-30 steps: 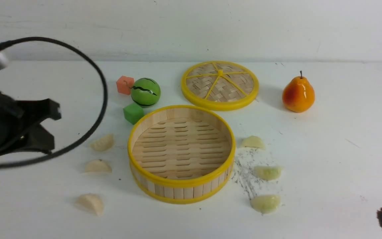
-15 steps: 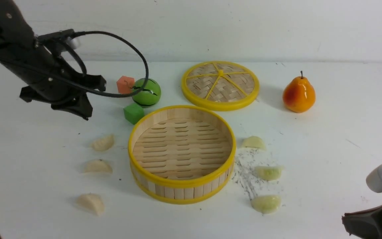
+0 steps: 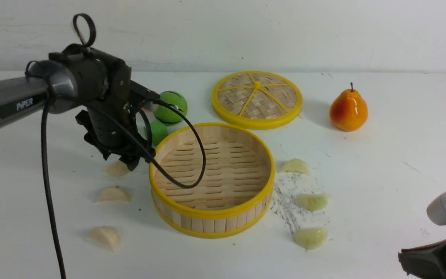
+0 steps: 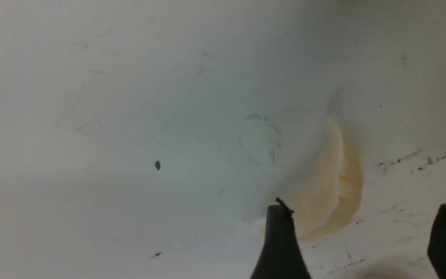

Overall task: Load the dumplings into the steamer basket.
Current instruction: Use the left arm to grab a dumpling

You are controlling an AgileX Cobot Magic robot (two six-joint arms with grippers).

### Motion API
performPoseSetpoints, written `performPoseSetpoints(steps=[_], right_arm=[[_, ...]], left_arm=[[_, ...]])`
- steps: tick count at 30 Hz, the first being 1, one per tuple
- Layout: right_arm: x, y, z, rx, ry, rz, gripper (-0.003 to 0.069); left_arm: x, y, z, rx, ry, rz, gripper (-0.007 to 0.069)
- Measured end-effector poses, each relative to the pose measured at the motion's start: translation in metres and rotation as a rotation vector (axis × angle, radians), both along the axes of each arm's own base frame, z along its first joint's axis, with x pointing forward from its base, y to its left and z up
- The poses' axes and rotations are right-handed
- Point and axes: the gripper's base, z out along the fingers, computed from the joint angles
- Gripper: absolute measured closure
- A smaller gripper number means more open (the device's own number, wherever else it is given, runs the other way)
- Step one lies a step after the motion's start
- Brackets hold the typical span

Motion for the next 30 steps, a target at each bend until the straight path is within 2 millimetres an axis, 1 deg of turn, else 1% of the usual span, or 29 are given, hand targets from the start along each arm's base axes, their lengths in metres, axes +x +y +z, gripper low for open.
performPoseSetpoints(steps=[4, 9, 10, 14, 15, 16, 17, 21, 25, 26, 30], right_arm=[[0.0, 0.0, 0.0, 0.004, 0.001, -0.001, 0.0653], [0.0, 0.0, 0.0, 0.01, 0.002, -0.003, 0.0653], [0.0, 0.0, 0.0, 0.01, 0.002, -0.003, 0.0653], [0.0, 0.0, 0.0, 0.01, 0.002, -0.003, 0.0653], [0.0, 0.0, 0.0, 0.011, 0.002, -0.003, 0.0651], [0.0, 0.0, 0.0, 0.011, 0.002, -0.003, 0.0651], [0.0, 0.001, 0.0, 0.011, 0.002, -0.003, 0.065], [0.0, 0.001, 0.0, 0.014, 0.005, -0.003, 0.0647], [0.0, 0.001, 0.0, 0.013, 0.006, -0.002, 0.0643], [0.0, 0.001, 0.0, 0.013, 0.006, -0.002, 0.0641], [0.0, 0.001, 0.0, 0.013, 0.006, -0.002, 0.0637]], left_arm=[[0.007, -0.002, -0.008, -0.018, -0.049, 0.015, 0.0128], [0.014, 0.0, -0.018, -0.106, -0.093, 0.18, 0.0135], [0.014, 0.001, -0.019, -0.123, -0.09, 0.229, 0.0148], [0.012, 0.007, -0.021, -0.134, -0.062, 0.322, 0.0208], [0.011, 0.01, -0.022, -0.135, -0.044, 0.364, 0.0246], [0.01, 0.012, -0.022, -0.133, -0.036, 0.378, 0.0263], [0.008, 0.016, -0.023, -0.141, -0.016, 0.436, 0.0306], [0.007, 0.031, -0.025, -0.227, 0.021, 0.659, 0.0419], [0.009, 0.043, -0.024, -0.294, 0.03, 0.772, 0.0442], [0.01, 0.05, -0.023, -0.32, 0.035, 0.811, 0.0443], [0.012, 0.057, -0.023, -0.343, 0.032, 0.835, 0.0431]])
